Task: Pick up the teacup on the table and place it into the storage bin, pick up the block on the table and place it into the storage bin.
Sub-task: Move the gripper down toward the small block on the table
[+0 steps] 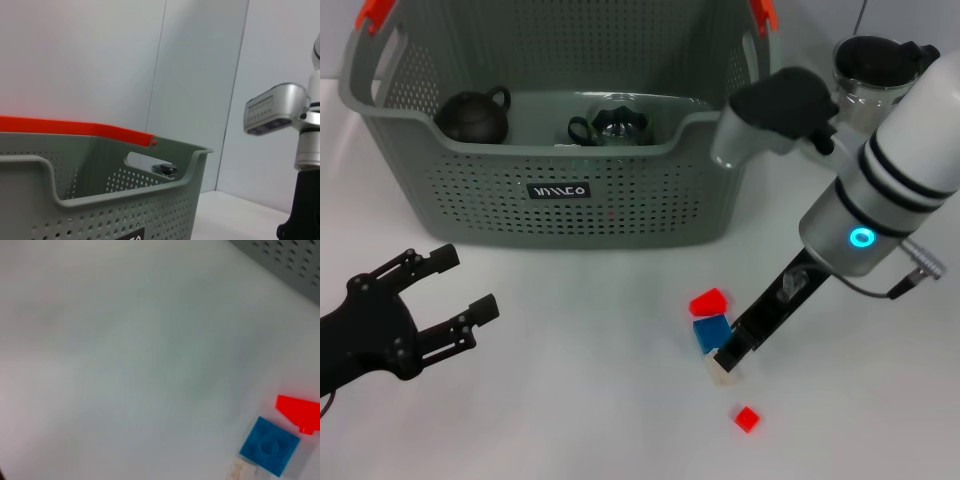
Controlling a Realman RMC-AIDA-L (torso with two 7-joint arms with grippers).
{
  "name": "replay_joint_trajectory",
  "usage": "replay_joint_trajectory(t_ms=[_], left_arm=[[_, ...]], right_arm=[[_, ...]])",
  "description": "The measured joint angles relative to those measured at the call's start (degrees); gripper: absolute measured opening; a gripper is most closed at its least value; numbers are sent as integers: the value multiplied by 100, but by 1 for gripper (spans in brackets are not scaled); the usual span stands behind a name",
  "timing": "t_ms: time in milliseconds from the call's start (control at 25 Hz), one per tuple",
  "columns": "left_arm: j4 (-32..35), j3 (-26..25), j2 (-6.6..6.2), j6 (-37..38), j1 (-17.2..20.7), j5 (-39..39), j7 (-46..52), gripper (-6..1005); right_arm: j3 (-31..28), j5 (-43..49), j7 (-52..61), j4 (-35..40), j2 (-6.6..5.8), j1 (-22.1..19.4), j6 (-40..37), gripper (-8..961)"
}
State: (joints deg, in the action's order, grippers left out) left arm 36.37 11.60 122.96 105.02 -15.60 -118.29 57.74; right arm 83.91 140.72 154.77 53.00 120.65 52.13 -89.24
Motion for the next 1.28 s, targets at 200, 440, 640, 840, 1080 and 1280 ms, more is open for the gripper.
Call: replay_joint_trajectory(t_ms=[200,440,640,840,1080,1280], left_arm=[[-9,0,0,-33,-10,0,-5,823],[-8,0,0,-43,-13,0,-8,823],[-8,0,0,-49,-14,0,-8,823],[-7,0,0,-53,-14,0,-8,823],[-13,0,0,-61,-14,-1,-8,823],[-16,0,0,-62,-5,-1,-8,823]], right_arm=[[127,-4,104,-276,6,82,119,396],[295,-45,189,-406,17,97,233,349],[389,-223,186,-653,16,119,489,352],[493,-270,189,-838,17,125,688,352],[581,-365,190,-915,20,132,842,353],[612,-370,193,-982,21,134,916,340]])
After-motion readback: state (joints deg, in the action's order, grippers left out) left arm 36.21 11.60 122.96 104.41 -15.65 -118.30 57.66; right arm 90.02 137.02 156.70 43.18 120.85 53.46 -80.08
